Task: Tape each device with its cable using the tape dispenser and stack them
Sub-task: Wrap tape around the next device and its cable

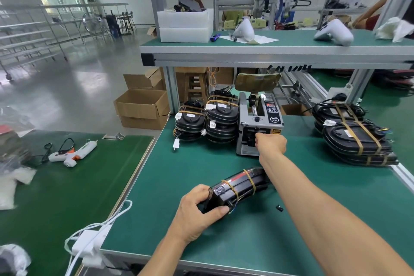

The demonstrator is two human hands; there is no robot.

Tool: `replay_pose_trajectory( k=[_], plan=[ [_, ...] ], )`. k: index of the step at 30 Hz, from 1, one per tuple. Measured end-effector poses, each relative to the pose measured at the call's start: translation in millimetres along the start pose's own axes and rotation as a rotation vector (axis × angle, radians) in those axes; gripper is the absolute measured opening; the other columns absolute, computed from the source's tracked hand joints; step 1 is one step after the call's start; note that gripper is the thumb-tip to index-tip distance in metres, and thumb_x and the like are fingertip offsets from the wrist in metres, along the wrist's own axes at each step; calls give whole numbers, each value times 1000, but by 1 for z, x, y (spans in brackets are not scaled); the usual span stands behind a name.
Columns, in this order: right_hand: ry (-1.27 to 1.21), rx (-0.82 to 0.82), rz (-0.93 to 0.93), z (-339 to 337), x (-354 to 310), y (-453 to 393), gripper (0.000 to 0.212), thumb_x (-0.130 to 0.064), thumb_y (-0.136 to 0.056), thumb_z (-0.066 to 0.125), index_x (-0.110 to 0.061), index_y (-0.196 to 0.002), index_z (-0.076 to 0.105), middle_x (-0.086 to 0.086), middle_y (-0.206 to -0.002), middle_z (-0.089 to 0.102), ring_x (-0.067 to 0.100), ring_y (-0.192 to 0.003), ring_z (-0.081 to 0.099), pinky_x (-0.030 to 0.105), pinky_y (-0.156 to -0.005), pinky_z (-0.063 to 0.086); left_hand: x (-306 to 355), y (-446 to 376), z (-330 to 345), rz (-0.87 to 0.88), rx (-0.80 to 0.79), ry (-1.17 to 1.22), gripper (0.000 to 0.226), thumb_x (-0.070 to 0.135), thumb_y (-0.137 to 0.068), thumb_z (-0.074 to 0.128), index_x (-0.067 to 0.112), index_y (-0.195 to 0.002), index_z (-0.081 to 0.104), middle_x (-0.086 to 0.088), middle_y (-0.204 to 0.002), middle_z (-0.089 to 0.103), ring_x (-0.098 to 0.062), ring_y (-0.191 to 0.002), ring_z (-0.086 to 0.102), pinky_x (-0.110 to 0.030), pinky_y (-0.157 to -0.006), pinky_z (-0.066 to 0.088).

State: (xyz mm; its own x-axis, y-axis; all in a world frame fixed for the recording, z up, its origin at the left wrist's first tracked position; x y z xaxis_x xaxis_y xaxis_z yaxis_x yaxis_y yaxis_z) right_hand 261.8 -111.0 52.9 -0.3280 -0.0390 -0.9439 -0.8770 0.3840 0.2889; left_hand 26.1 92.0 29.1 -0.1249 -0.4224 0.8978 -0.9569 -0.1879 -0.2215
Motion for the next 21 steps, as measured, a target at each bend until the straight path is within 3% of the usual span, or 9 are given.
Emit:
replay_pose_trajectory(
  k=[4,7,14,19,21],
  plan=[
    [-52,27,60,3,7,-2,9,-8,-83,77,-3,-86,70,16,-94,75,30,-83,74,42,-77,64,0,0,0,-3,5,6,43,59,-78,82,23,-100,81,3,-96,66,-17,-90,65,-31,-82,50],
    [-96,19,101,7,9,-4,16,-7,-84,77,2,-93,67,18,-100,75,32,-87,73,46,-82,63,-1,-1,-1,-3,14,-2,45,60,-78,81,19,-98,80,3,-93,65,-17,-88,63,-30,-81,48],
    [-222,24,174,10,14,0,35,-8,-82,79,0,-110,61,16,-107,74,30,-86,72,41,-80,62,-1,-1,-1,13,10,-11,44,57,-78,82,16,-93,77,6,-92,64,-12,-85,61,-23,-77,45],
    [-253,40,181,8,12,5,29,-9,-81,78,-1,-103,60,12,-95,73,27,-81,73,31,-56,53,0,-1,-1,16,10,-10,45,58,-78,82,15,-91,76,6,-91,63,-9,-84,59,-21,-76,44],
    [-250,46,184,7,13,5,28,-10,-81,79,-2,-101,61,11,-93,73,25,-78,72,31,-57,53,1,-1,-1,16,12,-5,46,58,-78,82,15,-92,77,6,-92,63,-9,-84,59,-21,-76,44]
  ],
)
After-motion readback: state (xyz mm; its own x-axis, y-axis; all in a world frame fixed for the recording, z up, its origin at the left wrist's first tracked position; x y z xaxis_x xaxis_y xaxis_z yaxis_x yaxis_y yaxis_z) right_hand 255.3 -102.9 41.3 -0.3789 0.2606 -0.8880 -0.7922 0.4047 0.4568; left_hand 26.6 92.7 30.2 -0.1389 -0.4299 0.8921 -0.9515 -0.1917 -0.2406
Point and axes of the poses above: each hand's wrist, its own y-axis away from the middle knuckle, its own z-axis out of the palm, x = y × z, the point moved 9 cm from there along -y, towards the middle knuckle
